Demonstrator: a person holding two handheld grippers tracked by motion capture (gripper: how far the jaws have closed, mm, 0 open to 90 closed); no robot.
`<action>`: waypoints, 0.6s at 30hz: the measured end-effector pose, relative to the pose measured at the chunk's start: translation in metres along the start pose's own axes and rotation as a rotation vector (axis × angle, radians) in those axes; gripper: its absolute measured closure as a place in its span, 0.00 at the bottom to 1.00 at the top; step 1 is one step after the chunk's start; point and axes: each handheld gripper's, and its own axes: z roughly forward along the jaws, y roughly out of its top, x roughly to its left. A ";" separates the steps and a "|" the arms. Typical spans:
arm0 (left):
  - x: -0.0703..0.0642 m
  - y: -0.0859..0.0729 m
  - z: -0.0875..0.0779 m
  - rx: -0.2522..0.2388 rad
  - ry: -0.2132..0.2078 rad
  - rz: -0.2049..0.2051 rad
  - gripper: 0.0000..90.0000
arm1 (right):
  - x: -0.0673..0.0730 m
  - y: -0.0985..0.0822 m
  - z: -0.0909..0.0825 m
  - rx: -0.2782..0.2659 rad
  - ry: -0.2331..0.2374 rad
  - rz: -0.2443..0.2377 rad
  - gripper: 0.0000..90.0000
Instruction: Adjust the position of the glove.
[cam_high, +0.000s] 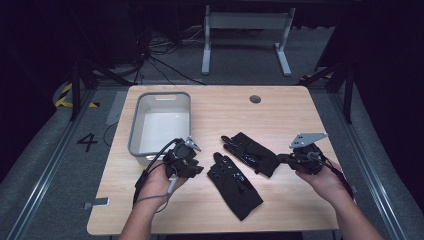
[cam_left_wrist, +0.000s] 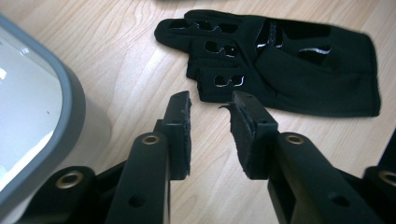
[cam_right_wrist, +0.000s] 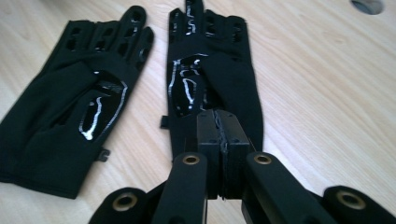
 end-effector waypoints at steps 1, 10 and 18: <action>0.000 0.000 0.000 0.000 0.000 0.000 0.76 | 0.000 0.000 0.000 0.000 0.000 0.000 0.99; -0.002 0.004 -0.008 -0.044 -0.031 -0.004 0.75 | -0.001 -0.006 -0.008 -0.019 0.046 0.027 0.96; -0.004 0.011 0.014 0.049 -0.020 -0.024 0.82 | 0.019 -0.004 0.002 -0.004 0.158 -0.049 0.88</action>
